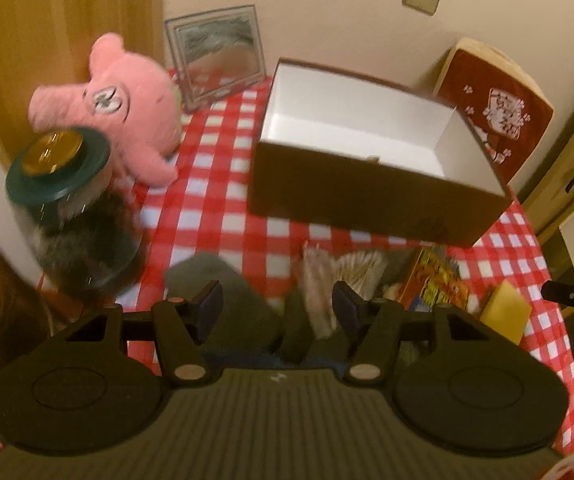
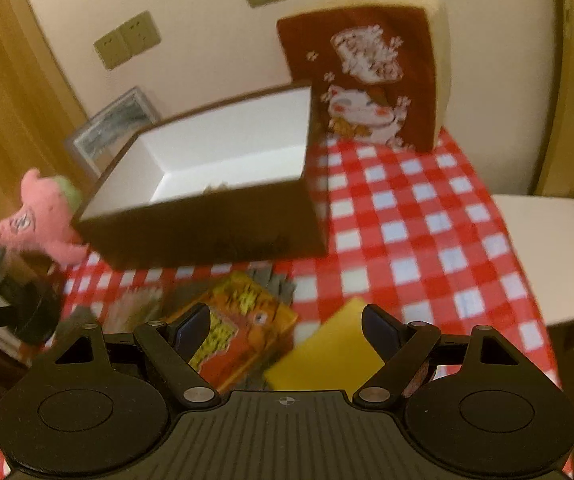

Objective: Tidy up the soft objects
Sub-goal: 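Grasp the orange printed packet with the right gripper while the left grasps the blue cloth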

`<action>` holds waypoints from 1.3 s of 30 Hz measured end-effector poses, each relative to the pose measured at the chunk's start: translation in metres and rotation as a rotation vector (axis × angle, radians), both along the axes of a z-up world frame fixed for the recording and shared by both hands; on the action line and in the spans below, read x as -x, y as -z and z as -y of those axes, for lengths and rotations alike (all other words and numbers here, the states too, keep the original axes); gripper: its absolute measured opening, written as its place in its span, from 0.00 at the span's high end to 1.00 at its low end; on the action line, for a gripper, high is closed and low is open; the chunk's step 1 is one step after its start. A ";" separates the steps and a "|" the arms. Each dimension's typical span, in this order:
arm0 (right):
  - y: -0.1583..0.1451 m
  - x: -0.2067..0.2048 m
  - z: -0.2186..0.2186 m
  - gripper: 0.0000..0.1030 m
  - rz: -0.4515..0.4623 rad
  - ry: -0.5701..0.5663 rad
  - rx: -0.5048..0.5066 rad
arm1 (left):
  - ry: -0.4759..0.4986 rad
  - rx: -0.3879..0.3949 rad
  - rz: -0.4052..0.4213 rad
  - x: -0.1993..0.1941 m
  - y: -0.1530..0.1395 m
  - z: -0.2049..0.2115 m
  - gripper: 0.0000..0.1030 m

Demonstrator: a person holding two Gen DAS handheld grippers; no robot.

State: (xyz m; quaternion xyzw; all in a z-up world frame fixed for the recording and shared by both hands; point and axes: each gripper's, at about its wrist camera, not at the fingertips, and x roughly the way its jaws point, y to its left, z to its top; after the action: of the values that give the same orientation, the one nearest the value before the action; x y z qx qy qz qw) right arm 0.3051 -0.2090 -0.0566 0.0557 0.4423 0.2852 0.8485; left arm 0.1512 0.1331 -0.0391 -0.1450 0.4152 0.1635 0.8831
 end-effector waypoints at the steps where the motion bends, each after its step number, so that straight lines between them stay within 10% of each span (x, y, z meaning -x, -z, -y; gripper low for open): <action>1: 0.002 0.005 -0.002 0.20 0.005 -0.008 0.004 | -0.002 -0.001 -0.006 0.003 0.002 0.001 0.44; 27: 0.080 0.084 -0.105 0.21 0.336 -0.463 0.348 | -0.095 0.077 -0.100 0.031 0.051 0.010 0.44; 39: 0.096 0.082 -0.117 0.48 0.448 -0.506 0.445 | -0.107 0.120 -0.106 0.022 0.066 0.009 0.44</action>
State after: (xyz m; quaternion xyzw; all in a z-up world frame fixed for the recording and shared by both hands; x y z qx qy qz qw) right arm 0.2233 -0.0916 -0.1526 -0.3036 0.2972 0.3875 0.8181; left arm 0.1293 0.1241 -0.1049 -0.2105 0.4621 0.1926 0.8396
